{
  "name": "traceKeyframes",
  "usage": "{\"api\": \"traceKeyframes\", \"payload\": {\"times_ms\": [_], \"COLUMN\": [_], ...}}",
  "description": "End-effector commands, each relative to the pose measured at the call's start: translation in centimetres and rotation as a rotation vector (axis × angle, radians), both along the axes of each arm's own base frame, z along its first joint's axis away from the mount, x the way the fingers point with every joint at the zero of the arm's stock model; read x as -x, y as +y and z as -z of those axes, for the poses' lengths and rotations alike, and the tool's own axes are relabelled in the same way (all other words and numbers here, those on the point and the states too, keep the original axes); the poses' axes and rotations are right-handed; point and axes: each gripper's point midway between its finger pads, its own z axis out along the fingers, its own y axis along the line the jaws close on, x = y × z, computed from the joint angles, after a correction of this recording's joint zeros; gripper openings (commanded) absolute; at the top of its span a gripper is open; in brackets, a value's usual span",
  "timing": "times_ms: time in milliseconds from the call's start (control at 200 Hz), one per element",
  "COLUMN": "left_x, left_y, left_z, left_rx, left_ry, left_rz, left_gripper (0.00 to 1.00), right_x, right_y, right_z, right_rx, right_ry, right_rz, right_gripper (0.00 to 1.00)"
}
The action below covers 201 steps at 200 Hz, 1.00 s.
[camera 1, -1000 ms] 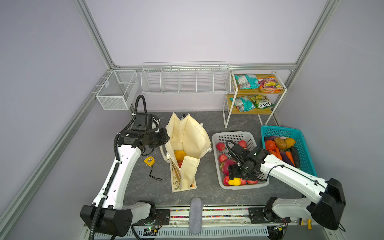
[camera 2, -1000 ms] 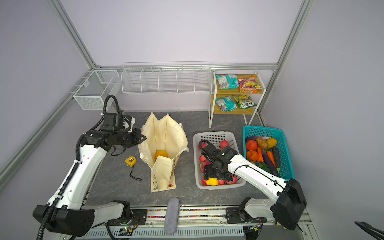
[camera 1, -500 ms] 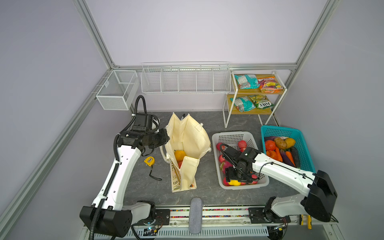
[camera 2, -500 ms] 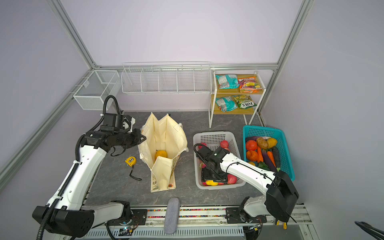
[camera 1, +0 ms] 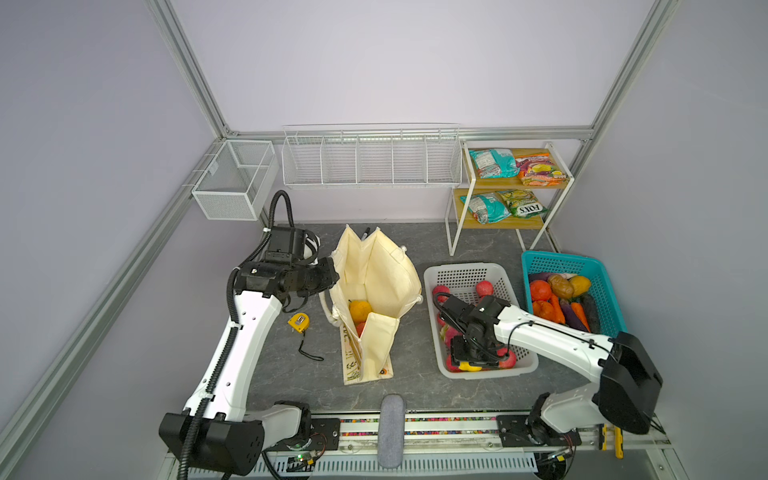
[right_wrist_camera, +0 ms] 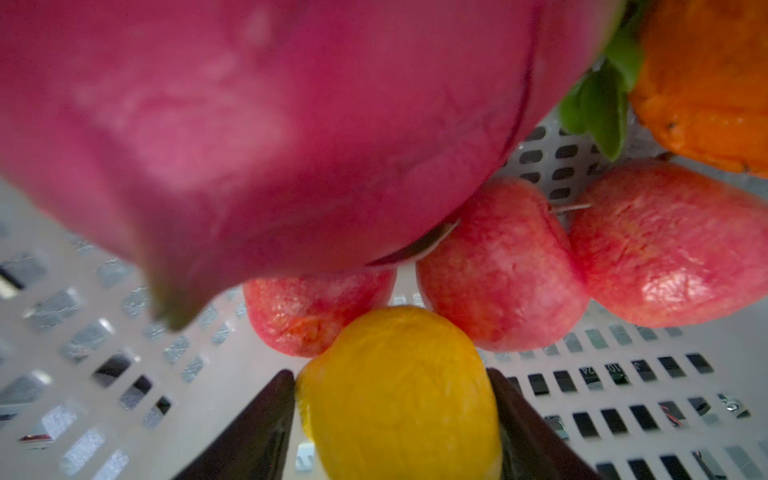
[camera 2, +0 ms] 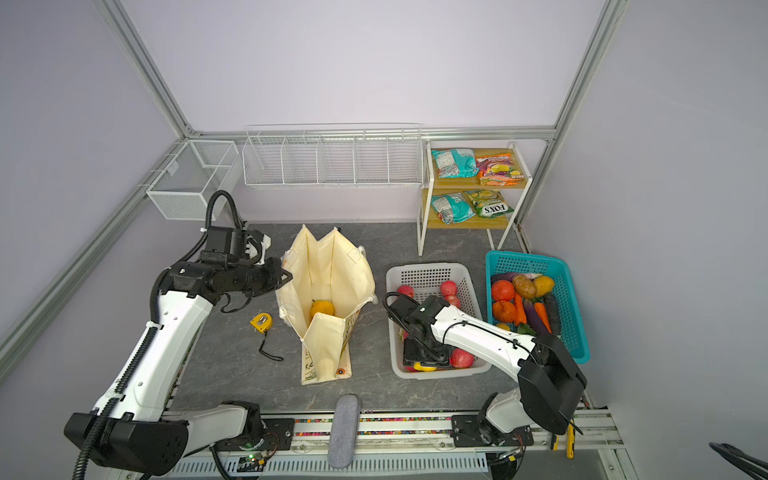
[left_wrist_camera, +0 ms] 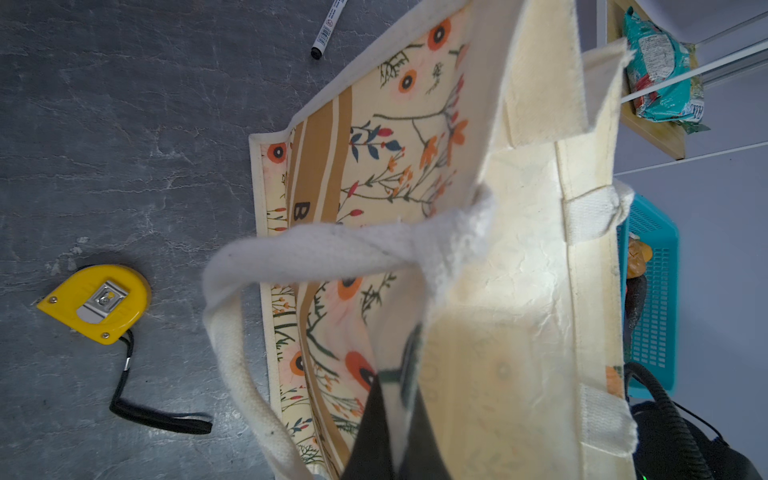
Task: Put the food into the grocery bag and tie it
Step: 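Lower the right gripper into the white basket and grasp the yellow lemon, then lift the yellow lemon with the right gripper over the open bag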
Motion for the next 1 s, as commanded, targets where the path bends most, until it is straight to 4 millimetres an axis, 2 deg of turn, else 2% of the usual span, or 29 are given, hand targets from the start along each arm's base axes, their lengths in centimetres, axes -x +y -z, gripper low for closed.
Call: {"api": "traceKeyframes", "payload": {"times_ms": [0,175,275,445,600,775,880,1000], "left_x": [0.8,0.8,0.8,0.9,1.1,1.3,1.4,1.4], "left_y": [-0.3,-0.4,-0.4,-0.4,-0.4,-0.4,-0.5,-0.6], "left_z": [0.2,0.2,0.2,0.2,0.5,0.8,1.0,1.0], "left_rx": [-0.002,0.001,0.001,0.003,0.004,0.009,0.021,0.036], "left_ry": [0.013,0.015,0.014,0.019,0.027,0.04,0.044,0.042], "left_rz": [0.033,0.032,0.033,0.034,0.03,0.024,0.018,0.008], "left_gripper": [0.0,0.0,0.0,0.0,0.0,0.0,0.0,0.0], "right_x": [0.3,0.3,0.2,-0.3,-1.8,-4.8,-6.7,-8.8], "right_y": [-0.4,-0.7,-0.9,-1.4,-2.0,-1.9,-0.6,2.5], "right_z": [0.2,-0.2,-0.8,-3.0,-6.8,-12.7,-16.4,-20.3], "right_rx": [0.024,0.028,0.031,0.039,0.046,-0.009,-0.078,-0.21], "right_ry": [0.006,-0.005,-0.017,-0.063,-0.143,-0.277,-0.372,-0.473], "right_rz": [0.024,0.027,0.025,0.016,0.004,0.006,-0.03,-0.101], "right_gripper": [0.67,0.56,0.53,0.51,0.5,0.49,0.48,0.45]}}
